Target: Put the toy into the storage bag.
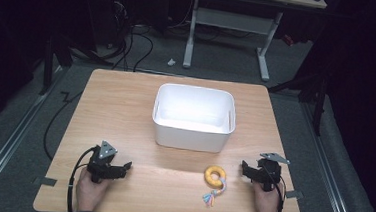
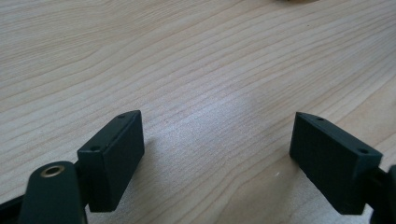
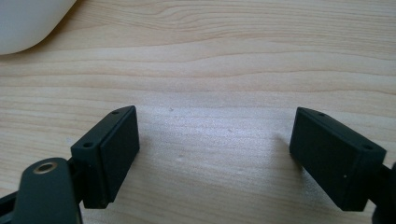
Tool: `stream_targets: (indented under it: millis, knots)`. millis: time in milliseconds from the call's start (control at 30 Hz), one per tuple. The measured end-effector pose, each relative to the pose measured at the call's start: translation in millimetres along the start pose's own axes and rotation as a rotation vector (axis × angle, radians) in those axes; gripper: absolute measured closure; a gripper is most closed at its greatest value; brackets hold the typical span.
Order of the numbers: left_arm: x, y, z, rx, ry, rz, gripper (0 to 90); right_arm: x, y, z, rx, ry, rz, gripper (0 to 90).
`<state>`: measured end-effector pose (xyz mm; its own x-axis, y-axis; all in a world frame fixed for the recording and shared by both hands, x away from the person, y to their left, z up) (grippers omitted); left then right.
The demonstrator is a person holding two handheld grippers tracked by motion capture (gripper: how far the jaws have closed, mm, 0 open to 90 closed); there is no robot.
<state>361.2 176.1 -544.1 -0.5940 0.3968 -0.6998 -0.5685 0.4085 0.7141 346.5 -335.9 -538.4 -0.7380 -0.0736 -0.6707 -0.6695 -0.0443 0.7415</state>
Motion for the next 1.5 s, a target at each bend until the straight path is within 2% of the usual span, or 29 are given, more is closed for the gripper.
stream_targets:
  millis: [967,1067,1233,1400,1433,1500]
  knots:
    - [0.0,0.1,0.1,-0.001,0.0,0.0,18.1,0.8,0.9,3.2,0.0,0.002,-0.004,17.8]
    - [0.0,0.1,0.1,-0.001,0.0,0.0,18.1,0.7,0.8,3.1,-0.007,0.014,-0.005,17.8]
    - [0.3,0.2,-0.1,-0.001,0.004,-0.001,18.1,-3.0,1.3,0.6,-0.055,0.068,0.031,18.1]
    - [0.3,0.2,-0.1,-0.001,0.004,-0.001,18.1,-1.3,4.8,-0.7,-0.067,0.074,0.021,29.6]
    - [0.3,0.2,-0.1,-0.001,0.004,-0.001,18.1,-1.2,5.9,-0.7,-0.065,0.077,0.019,34.6]
    - [0.3,0.3,-0.1,-0.001,0.004,-0.001,18.1,-1.2,6.2,-0.7,-0.064,0.079,0.017,36.3]
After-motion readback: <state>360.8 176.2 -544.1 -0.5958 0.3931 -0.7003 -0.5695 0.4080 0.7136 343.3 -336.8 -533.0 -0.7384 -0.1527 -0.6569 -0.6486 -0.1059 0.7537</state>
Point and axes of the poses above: each handheld gripper's, and its own axes: y roughly backward along the jaws, x roughly out of its underside, z roughly to its left, the point moved 1 cm from there along -y, roughly forward along the jaws, and after that the axes turned 3 degrees about z, right-handed, at the moved point
